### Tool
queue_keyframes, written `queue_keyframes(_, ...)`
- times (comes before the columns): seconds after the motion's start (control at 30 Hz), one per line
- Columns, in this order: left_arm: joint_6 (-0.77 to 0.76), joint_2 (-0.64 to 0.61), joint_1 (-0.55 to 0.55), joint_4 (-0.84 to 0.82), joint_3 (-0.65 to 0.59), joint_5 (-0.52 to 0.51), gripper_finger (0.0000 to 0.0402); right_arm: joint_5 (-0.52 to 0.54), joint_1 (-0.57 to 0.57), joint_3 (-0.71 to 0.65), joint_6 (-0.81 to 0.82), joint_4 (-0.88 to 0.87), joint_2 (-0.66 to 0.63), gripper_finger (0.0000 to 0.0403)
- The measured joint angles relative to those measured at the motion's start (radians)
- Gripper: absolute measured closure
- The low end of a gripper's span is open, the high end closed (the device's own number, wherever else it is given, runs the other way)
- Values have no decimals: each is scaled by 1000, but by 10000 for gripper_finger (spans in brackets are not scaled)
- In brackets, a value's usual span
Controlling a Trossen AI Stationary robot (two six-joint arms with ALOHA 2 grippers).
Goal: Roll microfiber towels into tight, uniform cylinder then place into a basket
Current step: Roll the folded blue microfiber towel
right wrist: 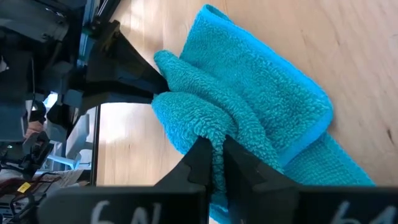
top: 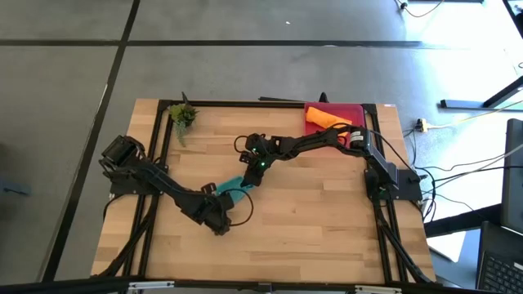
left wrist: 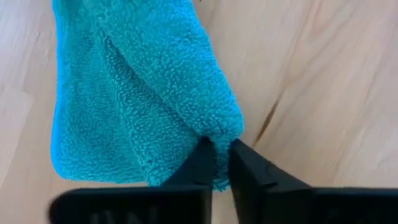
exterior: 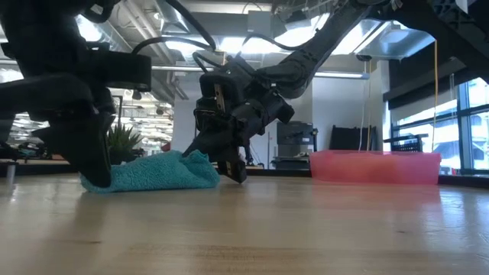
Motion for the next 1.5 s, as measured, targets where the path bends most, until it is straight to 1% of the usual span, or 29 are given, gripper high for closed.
queue_keyframes(0.07,15,0,3,0,0,8,391,0,0,0,0,0,0,378)
queue_keyframes(0.23,52,3,7,-26,30,45,399,21,1,0,-1,-6,0,378)
queue_keyframes(0.33,98,4,13,-62,71,62,400,24,2,0,-2,-11,0,378)
queue_keyframes(0.6,103,2,50,-204,138,106,401,25,2,1,-10,-31,0,378)
queue_keyframes(0.83,105,-18,73,-241,202,132,401,26,3,1,-26,-43,0,378)
queue_keyframes(0.97,103,-47,89,-243,202,179,401,35,13,1,-40,-58,0,378)
queue_keyframes(1.17,117,-43,133,-236,202,242,401,48,22,1,-52,-67,0,378)
queue_keyframes(1.3,123,-42,153,-200,201,246,401,57,31,1,-55,-73,0,378)
queue_keyframes(1.4,92,-43,159,-193,194,247,401,60,33,1,-56,-75,0,378)
queue_keyframes(1.5,29,-43,165,-193,164,260,401,60,33,1,-58,-76,0,378)
